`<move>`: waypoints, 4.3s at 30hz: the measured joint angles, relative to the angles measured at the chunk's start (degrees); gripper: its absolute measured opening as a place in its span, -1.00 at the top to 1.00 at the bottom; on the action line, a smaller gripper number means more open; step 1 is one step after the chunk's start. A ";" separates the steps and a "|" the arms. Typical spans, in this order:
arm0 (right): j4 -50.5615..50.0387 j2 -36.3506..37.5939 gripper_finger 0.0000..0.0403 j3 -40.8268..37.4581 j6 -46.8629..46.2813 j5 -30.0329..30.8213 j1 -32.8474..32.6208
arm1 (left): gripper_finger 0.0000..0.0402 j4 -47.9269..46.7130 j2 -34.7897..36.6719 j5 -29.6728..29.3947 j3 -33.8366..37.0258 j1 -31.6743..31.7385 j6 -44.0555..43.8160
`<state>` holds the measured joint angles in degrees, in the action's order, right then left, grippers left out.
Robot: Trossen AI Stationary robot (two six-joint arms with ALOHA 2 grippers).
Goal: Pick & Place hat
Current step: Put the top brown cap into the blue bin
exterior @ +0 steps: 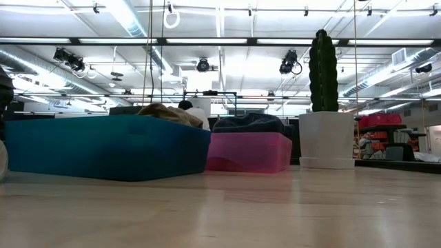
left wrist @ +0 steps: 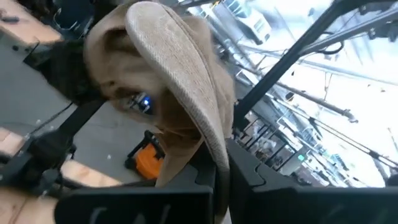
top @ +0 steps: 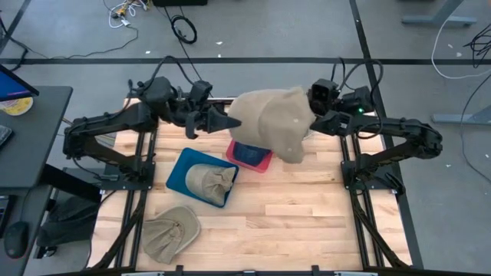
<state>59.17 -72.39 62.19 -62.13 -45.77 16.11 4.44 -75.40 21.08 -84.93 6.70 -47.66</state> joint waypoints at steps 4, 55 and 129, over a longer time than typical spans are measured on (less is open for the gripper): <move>-3.26 0.66 -0.63 0.00 -0.91 -3.70 1.52 | 0.95 -6.17 3.19 0.06 -0.05 0.31 2.33; -76.78 6.72 -0.34 -0.11 35.22 8.06 -1.15 | 0.95 -76.58 10.95 -8.38 16.16 1.68 -6.71; -75.49 6.68 -0.34 -0.07 35.21 13.42 -1.17 | 0.95 -44.81 18.08 -4.56 38.12 -0.57 -34.18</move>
<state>-16.32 -65.71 62.13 -26.92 -32.36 14.94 -40.37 -57.32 16.52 -46.80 6.13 -81.84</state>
